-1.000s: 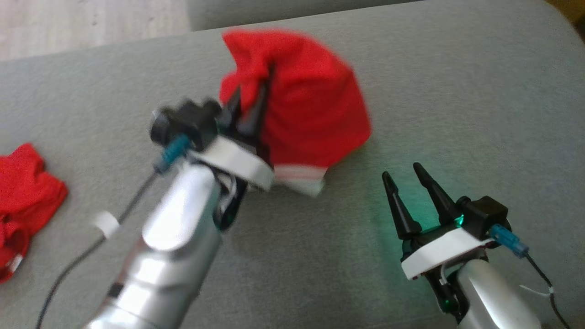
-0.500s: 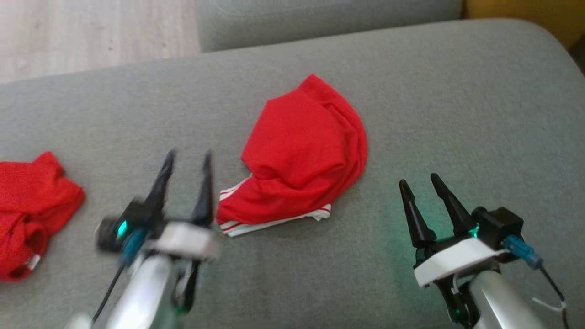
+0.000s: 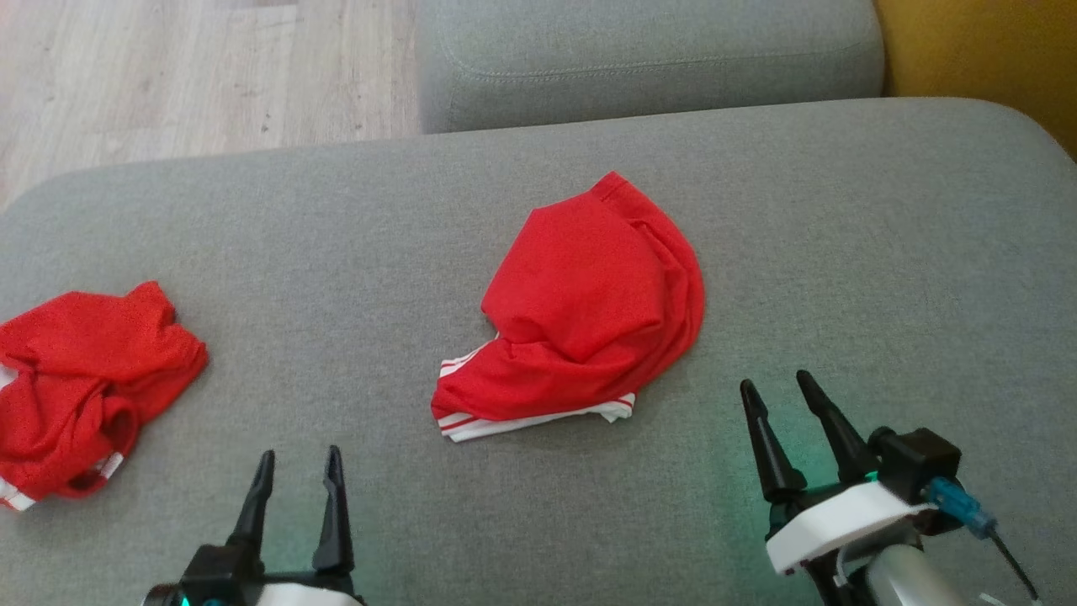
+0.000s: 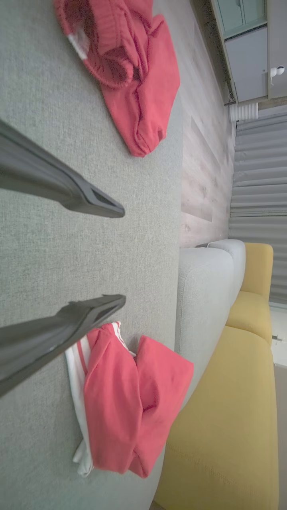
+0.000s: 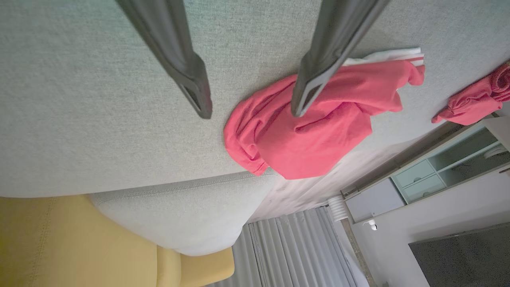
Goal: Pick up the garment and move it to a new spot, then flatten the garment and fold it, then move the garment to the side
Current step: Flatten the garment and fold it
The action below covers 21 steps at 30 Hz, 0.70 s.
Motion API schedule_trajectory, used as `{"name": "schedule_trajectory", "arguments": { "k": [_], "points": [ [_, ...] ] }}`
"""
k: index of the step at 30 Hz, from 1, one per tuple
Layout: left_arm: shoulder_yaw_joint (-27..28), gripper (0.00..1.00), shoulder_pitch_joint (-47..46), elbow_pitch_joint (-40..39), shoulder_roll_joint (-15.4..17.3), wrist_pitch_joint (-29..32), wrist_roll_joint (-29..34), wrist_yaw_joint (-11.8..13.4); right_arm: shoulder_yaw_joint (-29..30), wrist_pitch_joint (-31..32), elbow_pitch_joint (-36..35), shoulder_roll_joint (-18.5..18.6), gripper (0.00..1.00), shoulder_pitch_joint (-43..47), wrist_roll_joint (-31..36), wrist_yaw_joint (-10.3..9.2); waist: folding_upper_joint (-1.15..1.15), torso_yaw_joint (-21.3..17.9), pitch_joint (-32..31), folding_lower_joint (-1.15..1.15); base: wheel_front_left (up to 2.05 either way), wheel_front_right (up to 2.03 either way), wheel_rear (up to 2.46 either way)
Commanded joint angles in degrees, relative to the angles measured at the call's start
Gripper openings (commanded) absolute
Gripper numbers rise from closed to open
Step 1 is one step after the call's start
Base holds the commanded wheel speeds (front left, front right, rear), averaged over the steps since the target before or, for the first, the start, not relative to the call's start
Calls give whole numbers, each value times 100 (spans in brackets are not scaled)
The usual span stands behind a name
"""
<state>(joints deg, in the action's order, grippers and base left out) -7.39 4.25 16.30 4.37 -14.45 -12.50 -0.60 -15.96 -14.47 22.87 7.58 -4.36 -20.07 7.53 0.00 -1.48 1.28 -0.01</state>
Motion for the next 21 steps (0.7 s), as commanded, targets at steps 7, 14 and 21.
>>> {"name": "schedule_trajectory", "arguments": {
  "k": [7, 14, 21],
  "points": [
    [197, 100, -244, -111, -127, -54, 232, -248, -609, -52, 208, 61, 100, -276, 11, -4, 0, 196, 201, 1, 0, 0, 0],
    [20, 100, -390, -6, -145, -54, 303, -335, -1190, 77, 1101, -19, 100, -797, -123, -4, 0, 608, 392, 1, 0, 0, 0],
    [-82, 100, -435, -20, -148, -54, 178, -242, -1373, 35, 1970, -161, 100, -1262, -151, -4, 0, 1041, 580, 1, 0, 0, 0]
  ]
}}
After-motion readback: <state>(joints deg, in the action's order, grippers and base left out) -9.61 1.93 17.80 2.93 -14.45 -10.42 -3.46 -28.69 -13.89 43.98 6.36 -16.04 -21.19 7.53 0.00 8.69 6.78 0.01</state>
